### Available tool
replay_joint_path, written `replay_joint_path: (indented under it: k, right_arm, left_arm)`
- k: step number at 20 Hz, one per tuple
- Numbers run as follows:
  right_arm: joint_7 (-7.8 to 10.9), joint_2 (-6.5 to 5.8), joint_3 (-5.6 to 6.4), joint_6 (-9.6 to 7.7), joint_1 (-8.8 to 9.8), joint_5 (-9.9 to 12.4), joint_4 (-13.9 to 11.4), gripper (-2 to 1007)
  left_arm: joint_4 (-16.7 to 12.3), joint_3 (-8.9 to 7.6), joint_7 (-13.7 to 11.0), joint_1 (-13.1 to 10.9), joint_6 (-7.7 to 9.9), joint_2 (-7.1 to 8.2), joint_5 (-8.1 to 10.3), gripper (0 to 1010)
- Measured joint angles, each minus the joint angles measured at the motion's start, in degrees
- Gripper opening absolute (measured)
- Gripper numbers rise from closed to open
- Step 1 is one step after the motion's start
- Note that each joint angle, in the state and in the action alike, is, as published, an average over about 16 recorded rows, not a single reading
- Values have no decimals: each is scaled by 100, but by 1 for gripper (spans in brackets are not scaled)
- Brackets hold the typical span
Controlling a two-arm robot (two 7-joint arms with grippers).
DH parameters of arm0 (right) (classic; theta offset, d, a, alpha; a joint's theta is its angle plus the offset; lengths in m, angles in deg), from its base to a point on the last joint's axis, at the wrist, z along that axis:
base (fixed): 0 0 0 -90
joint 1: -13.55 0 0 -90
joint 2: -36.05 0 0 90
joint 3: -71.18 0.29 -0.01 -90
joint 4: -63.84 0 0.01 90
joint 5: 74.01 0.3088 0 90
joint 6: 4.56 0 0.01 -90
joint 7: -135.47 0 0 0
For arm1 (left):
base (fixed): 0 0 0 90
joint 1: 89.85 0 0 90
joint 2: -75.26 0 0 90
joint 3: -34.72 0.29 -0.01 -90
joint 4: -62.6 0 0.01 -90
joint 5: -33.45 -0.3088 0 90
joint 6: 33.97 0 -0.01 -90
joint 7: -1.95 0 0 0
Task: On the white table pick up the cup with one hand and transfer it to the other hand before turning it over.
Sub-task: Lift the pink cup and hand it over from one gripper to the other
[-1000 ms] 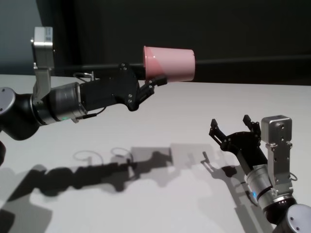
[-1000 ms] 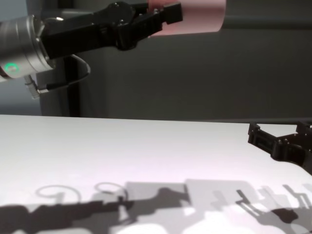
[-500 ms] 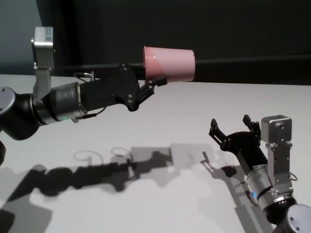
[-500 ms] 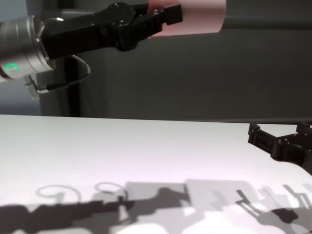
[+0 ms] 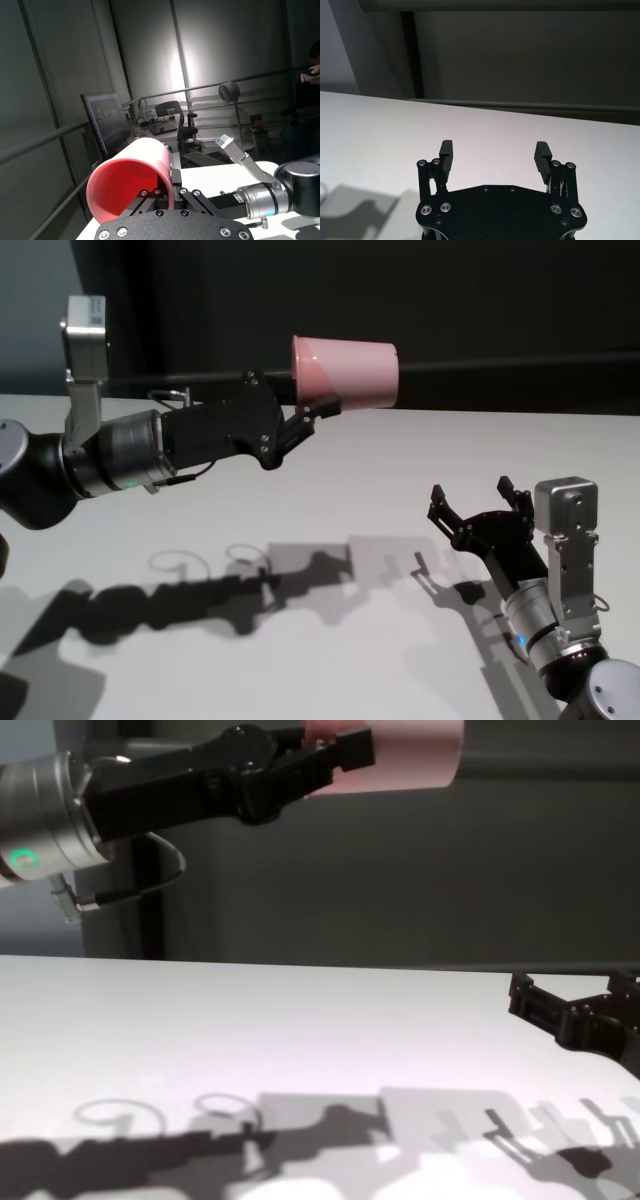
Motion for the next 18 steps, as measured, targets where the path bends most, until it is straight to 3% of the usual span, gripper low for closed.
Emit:
replay_joint_path:
  k: [11, 18]
  right_arm:
    - [9, 9, 13, -2, 3, 15, 0, 1003]
    - [99, 90, 174, -53, 42, 216, -21, 1002]
  left_arm:
    - [5, 1, -5, 5, 3, 0, 0, 48]
    - [7, 1, -6, 7, 5, 0, 0, 48]
